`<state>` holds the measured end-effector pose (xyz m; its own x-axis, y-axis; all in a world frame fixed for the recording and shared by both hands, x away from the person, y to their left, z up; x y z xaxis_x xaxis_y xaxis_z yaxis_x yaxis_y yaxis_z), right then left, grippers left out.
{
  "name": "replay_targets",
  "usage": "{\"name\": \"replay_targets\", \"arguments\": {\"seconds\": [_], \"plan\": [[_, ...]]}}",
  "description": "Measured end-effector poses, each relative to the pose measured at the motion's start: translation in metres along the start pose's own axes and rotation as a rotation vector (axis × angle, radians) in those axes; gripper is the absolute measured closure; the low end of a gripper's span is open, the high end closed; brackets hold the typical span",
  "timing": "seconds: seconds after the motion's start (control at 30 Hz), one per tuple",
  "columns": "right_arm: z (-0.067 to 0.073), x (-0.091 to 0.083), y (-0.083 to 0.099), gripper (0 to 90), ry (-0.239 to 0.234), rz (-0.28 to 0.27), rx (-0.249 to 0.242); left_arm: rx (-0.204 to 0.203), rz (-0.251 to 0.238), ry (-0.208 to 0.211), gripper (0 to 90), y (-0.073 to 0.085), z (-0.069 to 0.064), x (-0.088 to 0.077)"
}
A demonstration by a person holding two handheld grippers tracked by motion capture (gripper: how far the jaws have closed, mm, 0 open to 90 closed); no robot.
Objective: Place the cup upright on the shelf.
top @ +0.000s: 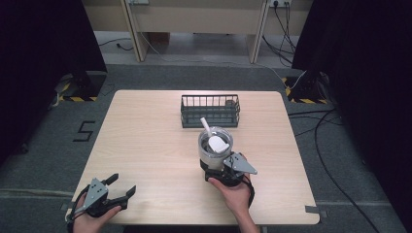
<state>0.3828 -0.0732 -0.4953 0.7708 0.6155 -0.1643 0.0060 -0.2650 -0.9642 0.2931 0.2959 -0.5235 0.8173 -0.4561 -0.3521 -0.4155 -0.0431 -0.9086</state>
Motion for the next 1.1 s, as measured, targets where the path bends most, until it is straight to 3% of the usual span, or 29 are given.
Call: {"name": "replay_targets", "arguments": {"seconds": [0.1,0.23,0.7,1.1], "plan": [[0.003,0.001,0.0,8.7,0.016,-0.005,-0.015,0.0,-0.003,0.003,19.1,0.0,0.0,0.0],[0.003,0.002,-0.003,9.1,0.002,0.006,-0.047,0.0,-0.002,0.006,19.2,0.0,0.001,-0.001],[-0.004,0.003,-0.005,9.4,-0.008,0.011,-0.037,-0.006,-0.002,0.0,19.2,0.001,0.002,0.0],[-0.014,0.002,-0.022,9.4,0.034,-0.014,-0.054,-0.005,-0.006,0.0,19.2,0.0,0.002,0.0]]}}
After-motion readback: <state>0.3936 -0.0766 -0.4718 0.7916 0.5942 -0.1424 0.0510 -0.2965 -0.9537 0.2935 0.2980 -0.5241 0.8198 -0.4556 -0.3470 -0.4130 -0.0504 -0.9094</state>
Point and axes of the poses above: each handheld gripper's, and its own axes: x roughly forward along the jaws, y roughly out of its underside, z roughly to its left, the point moved 3 cm from there along x, roughly forward along the jaws, and after that the axes turned 15 degrees about -x, right-handed, at the moved point
